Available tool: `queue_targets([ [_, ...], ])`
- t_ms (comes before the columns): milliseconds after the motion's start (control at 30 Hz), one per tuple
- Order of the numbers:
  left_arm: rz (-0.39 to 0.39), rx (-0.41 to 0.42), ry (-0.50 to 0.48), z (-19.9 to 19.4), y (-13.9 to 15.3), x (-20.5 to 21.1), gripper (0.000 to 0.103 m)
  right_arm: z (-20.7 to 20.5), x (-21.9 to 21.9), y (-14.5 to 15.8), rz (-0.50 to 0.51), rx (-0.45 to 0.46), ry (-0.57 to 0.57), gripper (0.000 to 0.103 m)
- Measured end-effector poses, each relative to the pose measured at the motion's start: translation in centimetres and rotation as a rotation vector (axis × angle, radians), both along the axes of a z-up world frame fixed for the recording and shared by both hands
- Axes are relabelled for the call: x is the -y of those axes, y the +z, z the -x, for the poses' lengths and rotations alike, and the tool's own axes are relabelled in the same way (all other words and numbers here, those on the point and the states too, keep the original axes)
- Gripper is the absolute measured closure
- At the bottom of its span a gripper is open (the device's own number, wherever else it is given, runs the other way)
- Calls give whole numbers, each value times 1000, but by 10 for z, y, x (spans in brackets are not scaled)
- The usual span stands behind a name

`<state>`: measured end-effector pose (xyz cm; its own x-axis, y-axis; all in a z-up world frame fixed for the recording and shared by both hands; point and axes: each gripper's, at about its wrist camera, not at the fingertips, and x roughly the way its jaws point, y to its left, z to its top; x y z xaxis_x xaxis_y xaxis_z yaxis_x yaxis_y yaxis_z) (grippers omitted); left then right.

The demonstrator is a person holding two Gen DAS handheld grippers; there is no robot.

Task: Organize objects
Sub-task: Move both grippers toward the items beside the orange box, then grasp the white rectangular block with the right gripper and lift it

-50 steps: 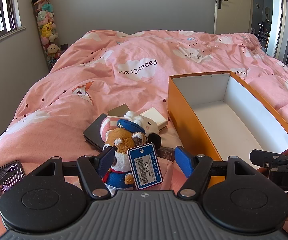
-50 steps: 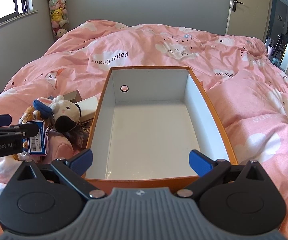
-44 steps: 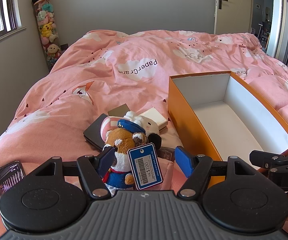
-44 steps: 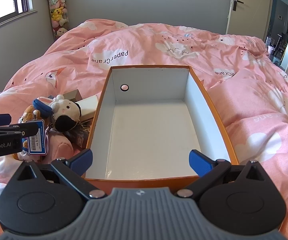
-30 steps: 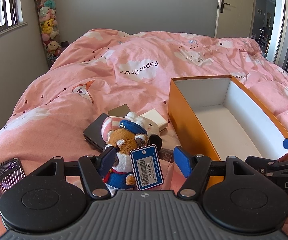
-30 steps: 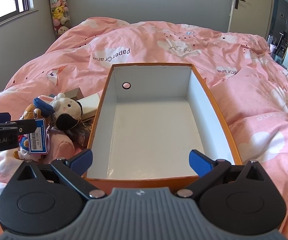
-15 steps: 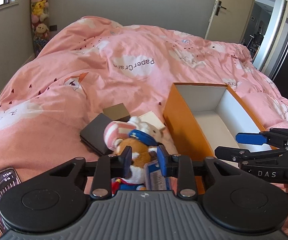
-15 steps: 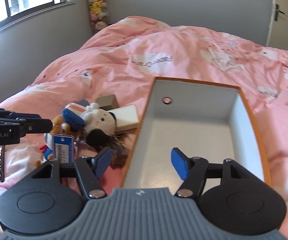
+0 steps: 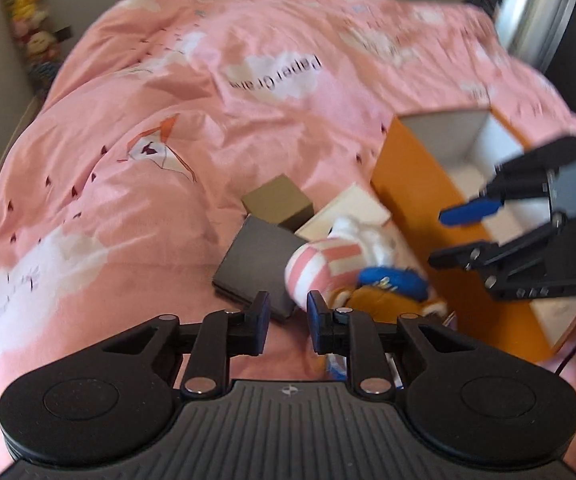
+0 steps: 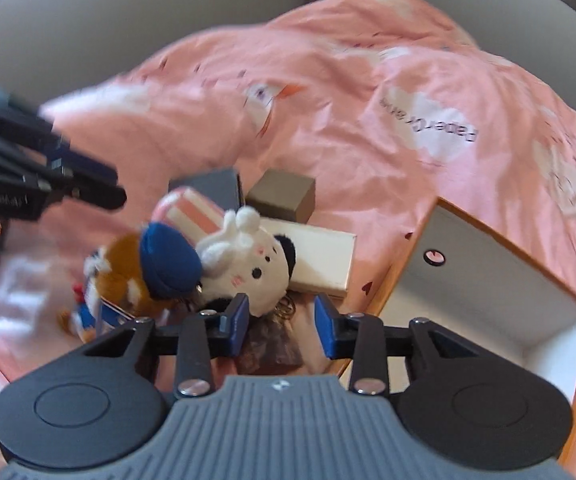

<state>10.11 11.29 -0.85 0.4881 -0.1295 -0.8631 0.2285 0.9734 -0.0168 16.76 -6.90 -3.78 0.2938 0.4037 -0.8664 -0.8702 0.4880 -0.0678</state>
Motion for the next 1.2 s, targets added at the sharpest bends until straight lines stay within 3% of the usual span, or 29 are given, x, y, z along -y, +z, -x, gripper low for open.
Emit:
queue_targets([
  [167, -7, -76, -101, -15, -15, -4, 77, -11, -17, -20, 130, -46, 142, 65],
  [433, -69, -91, -173, -33, -27, -6, 67, -34, -36, -34, 220, -115, 213, 64],
  [567, -113, -97, -188, -43, -31, -10, 65, -37, -43, -33, 275, -30, 274, 64],
  [633, -109, -115, -208, -50, -33, -15, 54, -40, -46, -32, 303, 18, 347, 61],
  [733, -104, -145, -291, -57, -36, -20, 41, -49, -52, -35, 345, 58, 499, 43],
  [867, -135, -160, -396, -61, -40, -16, 26, -58, -65, -47, 404, 98, 688, 41],
  [1000, -119, -179, -431, -73, -40, -17, 26, -70, -80, -59, 436, 83, 788, 41],
  [1100, -104, -198, -433, -86, -39, -20, 27, -73, -92, -64, 439, 67, 849, 31],
  [1200, -99, -234, -435, -94, -44, -20, 31, -75, -102, -75, 484, 50, 908, 29],
])
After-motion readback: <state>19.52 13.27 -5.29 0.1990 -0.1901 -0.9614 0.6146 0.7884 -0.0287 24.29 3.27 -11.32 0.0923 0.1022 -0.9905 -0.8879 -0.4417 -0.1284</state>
